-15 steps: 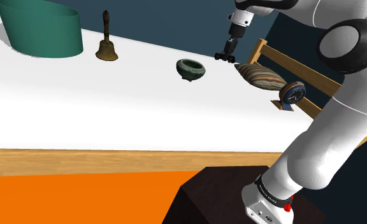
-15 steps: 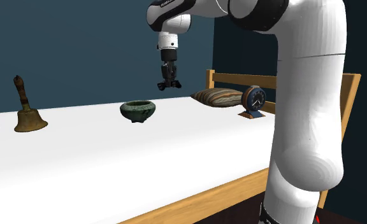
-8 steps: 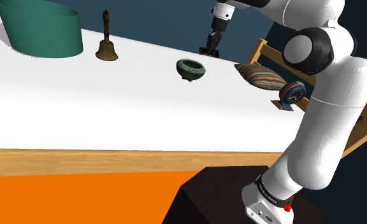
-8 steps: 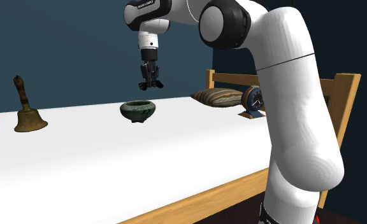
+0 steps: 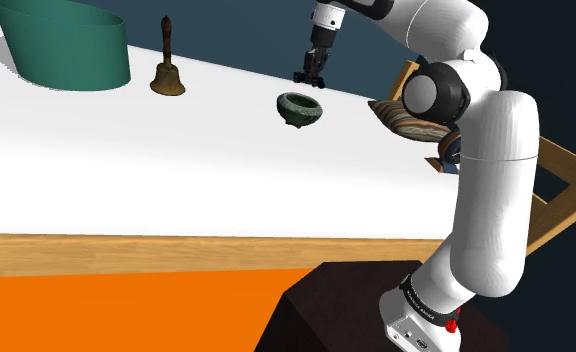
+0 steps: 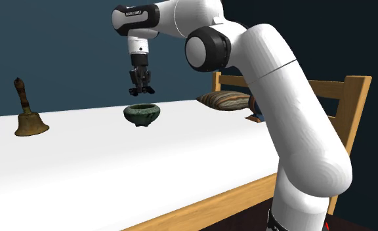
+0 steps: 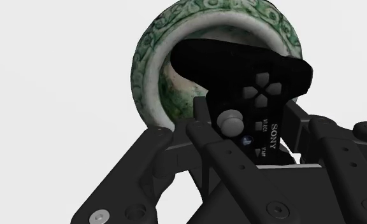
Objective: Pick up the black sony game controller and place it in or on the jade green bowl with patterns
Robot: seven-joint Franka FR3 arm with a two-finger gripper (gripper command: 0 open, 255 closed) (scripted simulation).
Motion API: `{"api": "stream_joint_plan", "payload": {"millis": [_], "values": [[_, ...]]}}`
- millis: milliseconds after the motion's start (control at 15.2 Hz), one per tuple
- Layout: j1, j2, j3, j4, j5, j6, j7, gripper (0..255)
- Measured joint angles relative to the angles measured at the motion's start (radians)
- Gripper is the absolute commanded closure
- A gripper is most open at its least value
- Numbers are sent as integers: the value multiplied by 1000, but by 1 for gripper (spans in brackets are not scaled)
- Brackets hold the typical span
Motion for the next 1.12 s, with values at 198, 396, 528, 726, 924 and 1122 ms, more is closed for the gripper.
{"api": "stream_joint_plan", "payload": {"millis": [198, 396, 528, 726, 924, 1122], "values": [[16, -26, -2, -86, -8, 60, -3, 255], [28, -39, -3, -143, -13, 103, -1, 255], [36, -51, -3, -190, -16, 138, -2, 255], [40, -57, -4, -231, -18, 176, -5, 255], [42, -60, -4, -237, -19, 180, -5, 255], [42, -61, -5, -238, -19, 181, -4, 0]]}}
